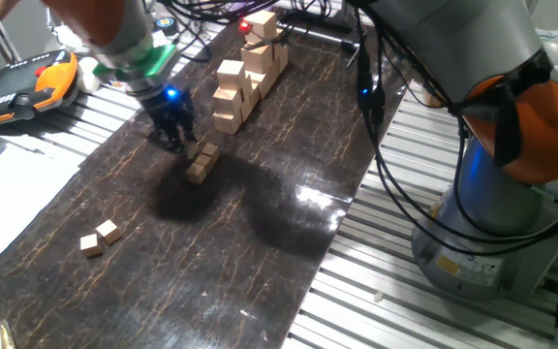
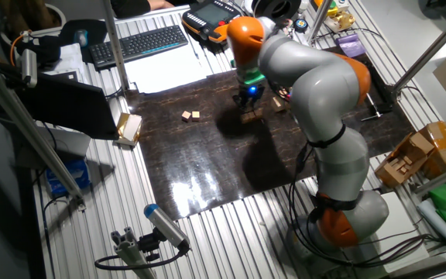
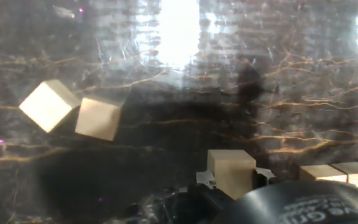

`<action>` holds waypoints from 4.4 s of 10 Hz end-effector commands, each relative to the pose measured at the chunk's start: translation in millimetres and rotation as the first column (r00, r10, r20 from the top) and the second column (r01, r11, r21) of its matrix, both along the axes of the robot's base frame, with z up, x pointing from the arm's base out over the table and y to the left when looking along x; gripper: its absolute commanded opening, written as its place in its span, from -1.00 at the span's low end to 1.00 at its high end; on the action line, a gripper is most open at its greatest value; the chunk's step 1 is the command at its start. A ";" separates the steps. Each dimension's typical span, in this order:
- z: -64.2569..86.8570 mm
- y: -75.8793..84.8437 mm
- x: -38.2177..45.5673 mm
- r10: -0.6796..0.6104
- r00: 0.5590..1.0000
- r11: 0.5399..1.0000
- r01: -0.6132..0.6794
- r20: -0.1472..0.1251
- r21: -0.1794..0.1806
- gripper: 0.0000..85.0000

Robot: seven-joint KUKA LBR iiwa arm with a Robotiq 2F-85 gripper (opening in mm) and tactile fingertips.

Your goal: Stack the blocks into a pyramid shape

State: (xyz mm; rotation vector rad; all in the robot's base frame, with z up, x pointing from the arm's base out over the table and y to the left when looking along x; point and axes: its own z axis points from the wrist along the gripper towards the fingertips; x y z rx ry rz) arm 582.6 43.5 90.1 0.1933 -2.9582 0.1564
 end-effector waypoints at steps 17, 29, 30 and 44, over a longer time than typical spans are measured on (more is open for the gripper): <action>-15.9 -19.2 -14.5 -0.007 1.000 1.000 0.007 0.007 0.001 -0.18; -21.2 -21.2 -15.1 -0.002 1.000 1.000 0.002 0.001 -0.003 -0.09; -21.2 -21.1 -15.0 -0.002 1.000 1.000 0.002 -0.001 -0.003 -0.09; 21.9 13.8 0.9 -0.088 0.995 0.996 0.088 -0.053 -0.005 0.25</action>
